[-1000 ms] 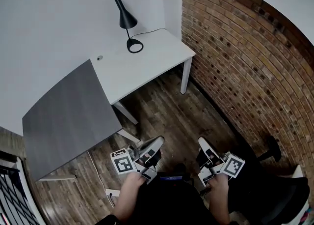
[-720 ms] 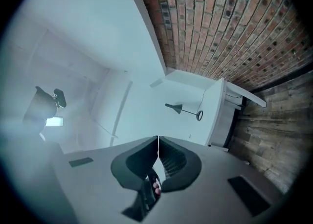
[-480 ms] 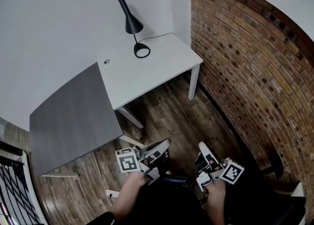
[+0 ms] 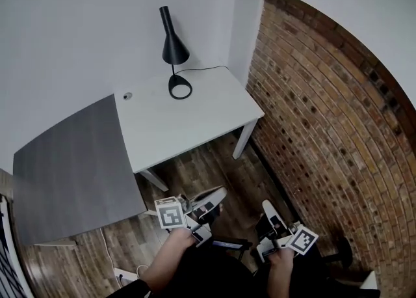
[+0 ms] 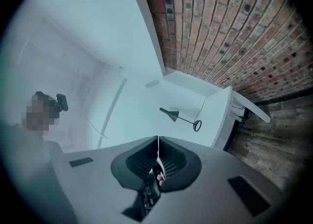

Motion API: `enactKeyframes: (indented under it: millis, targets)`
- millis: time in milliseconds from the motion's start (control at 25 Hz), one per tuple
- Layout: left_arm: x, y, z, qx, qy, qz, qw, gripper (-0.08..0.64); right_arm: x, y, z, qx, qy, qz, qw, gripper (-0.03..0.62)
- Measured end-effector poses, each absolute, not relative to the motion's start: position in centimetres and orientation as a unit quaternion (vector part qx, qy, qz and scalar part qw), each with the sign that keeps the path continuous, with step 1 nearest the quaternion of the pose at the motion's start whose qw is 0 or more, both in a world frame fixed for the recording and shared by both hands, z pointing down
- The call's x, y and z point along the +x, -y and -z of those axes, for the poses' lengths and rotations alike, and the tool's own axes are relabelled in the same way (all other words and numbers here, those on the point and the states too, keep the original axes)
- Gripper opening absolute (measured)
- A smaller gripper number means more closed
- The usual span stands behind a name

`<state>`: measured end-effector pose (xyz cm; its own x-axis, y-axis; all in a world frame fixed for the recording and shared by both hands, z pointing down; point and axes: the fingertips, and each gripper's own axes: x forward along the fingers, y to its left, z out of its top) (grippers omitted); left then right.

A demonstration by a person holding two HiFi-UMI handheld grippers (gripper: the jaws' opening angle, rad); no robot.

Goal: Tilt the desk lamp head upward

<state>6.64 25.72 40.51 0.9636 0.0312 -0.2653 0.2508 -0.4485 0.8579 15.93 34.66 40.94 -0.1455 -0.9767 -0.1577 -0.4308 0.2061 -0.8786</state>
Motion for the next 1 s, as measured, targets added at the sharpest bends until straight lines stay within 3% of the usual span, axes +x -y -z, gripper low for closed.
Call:
enactKeyframes:
  millis: [400, 1000]
  targets:
    - [3.0, -10.8, -41.3, 0.830, -0.014, 0.164, 0.534, 0.009, 13.7, -18.5, -39.8, -0.481, -0.714, 0.372, 0.347, 0.014]
    - [1.4, 0.1, -42.9, 0.822, 0.090, 0.213, 0.521, 0.009, 14.7, -3.9, -40.4, -0.395, -0.756, 0.414, 0.317, 0.014]
